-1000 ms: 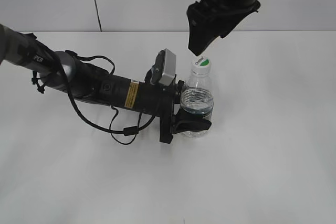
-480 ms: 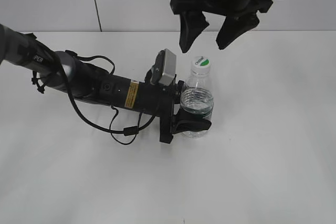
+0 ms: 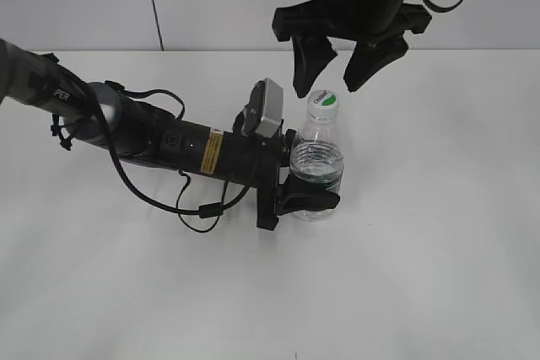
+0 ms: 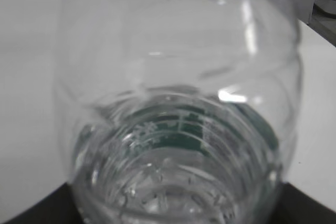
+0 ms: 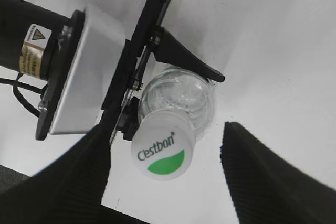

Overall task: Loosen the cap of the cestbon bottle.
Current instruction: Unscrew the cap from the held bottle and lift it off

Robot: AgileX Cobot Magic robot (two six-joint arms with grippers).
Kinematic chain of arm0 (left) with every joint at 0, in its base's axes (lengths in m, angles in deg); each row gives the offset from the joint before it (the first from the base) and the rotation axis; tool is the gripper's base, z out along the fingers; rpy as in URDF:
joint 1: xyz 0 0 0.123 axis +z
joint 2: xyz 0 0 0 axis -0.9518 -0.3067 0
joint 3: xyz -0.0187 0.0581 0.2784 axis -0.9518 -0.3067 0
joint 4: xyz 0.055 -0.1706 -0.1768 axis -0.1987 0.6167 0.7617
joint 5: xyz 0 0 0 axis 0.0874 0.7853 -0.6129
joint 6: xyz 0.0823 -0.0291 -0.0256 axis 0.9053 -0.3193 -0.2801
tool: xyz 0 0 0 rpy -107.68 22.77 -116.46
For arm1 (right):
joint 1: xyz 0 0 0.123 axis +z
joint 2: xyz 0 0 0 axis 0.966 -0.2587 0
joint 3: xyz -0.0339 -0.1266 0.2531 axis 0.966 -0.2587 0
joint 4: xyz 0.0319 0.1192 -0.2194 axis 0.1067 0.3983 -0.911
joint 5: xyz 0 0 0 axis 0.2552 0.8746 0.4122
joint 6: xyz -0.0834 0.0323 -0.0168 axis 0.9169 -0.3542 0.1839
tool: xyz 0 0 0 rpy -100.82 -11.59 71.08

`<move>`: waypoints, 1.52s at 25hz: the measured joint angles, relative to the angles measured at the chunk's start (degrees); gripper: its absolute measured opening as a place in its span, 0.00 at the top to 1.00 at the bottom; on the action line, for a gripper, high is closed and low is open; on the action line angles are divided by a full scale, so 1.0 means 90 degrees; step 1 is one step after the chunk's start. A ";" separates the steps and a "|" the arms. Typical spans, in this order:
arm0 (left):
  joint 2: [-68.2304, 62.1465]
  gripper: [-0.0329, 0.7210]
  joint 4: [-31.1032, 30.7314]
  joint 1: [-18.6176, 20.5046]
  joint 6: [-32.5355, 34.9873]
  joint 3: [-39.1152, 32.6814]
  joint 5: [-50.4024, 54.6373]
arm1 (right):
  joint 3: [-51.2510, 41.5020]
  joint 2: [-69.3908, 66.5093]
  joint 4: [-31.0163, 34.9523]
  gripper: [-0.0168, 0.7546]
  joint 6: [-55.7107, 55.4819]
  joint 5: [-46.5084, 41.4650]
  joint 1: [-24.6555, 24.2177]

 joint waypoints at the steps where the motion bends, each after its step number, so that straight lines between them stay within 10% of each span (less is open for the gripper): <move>1: 0.0000 0.42 0.0017 0.0000 0.0000 0.0000 0.0008 | 0.0000 -0.0005 0.0000 0.32 0.0000 0.0000 0.0000; 25: 0.0000 0.42 0.0102 -0.0003 0.0000 0.0000 0.0063 | -0.0012 -0.0199 -0.0005 0.59 0.0370 0.0013 0.0000; 38: 0.0000 0.42 0.0102 -0.0008 0.0000 0.0000 0.0069 | -0.0002 -0.0199 0.0056 0.59 0.3667 0.0013 0.0000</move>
